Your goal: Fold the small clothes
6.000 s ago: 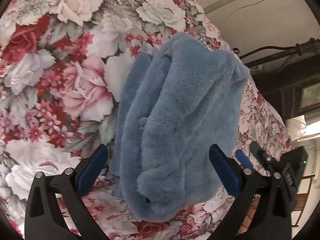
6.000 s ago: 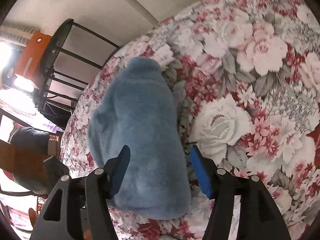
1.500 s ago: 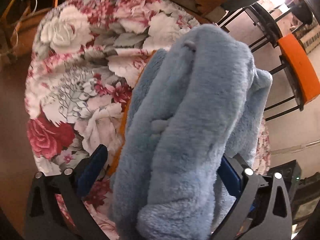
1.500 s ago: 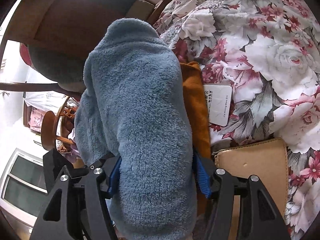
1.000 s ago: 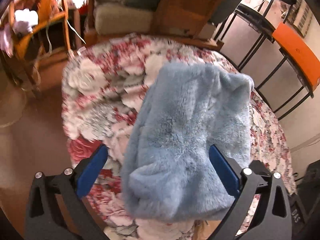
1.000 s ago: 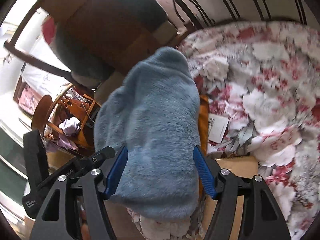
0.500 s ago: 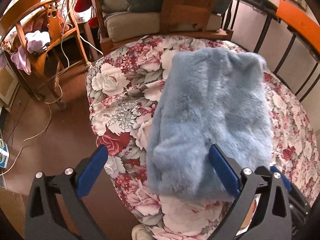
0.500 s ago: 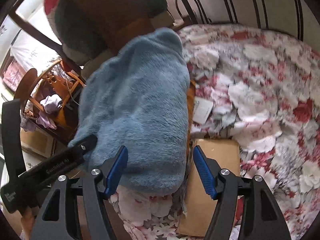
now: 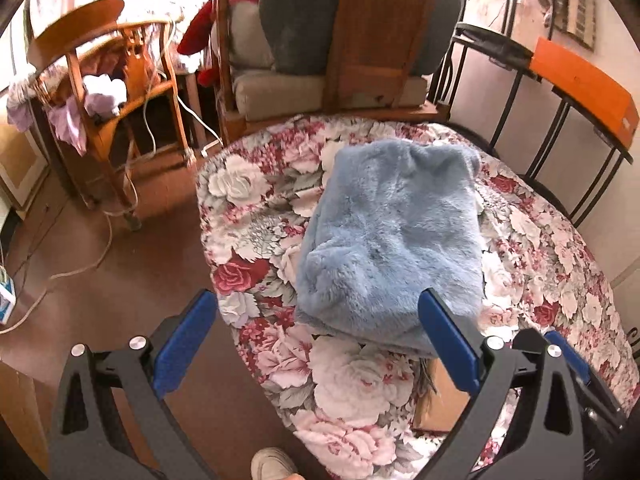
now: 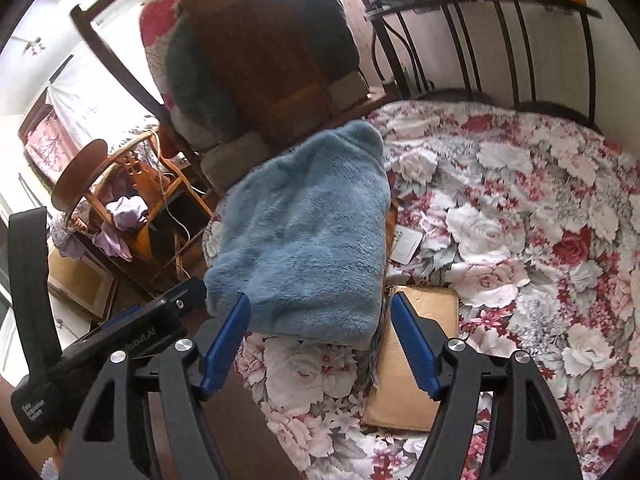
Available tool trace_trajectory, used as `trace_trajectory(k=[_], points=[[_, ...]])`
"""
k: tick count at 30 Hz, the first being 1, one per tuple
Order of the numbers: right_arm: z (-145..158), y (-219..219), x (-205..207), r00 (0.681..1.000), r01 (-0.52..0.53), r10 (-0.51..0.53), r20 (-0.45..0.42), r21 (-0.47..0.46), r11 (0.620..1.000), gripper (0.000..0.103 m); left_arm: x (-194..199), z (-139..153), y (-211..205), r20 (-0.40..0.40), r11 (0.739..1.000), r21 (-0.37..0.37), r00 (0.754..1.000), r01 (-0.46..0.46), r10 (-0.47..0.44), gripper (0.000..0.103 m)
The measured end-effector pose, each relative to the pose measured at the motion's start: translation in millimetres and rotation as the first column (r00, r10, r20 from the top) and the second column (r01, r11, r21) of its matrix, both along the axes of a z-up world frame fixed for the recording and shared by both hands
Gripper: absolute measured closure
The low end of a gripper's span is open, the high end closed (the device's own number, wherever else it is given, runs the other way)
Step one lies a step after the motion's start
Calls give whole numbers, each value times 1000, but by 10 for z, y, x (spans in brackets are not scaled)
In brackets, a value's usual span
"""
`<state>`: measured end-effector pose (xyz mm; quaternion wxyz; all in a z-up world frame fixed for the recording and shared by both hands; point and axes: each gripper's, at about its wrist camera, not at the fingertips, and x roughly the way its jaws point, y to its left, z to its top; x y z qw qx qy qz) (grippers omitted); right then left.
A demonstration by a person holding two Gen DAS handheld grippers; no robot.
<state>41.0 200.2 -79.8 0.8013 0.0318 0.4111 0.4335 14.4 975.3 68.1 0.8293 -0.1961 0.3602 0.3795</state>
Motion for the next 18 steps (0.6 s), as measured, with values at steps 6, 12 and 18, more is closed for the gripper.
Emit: trace_trajectory(k=[6,12,18], points=[[141,-125,-193,999,-11,9,33,50,999,27,-299,180,-185,63,1000,18,998,-14,13,5],[214,-131,-308,995,-7,3,97,47,999,27,-359,242,-218,61,998,54,998,-27,24,4],[196,-109,-285,996,9,-14,87,57,998,27,-294,251,-183,39,996,76,999,-41,38,4]])
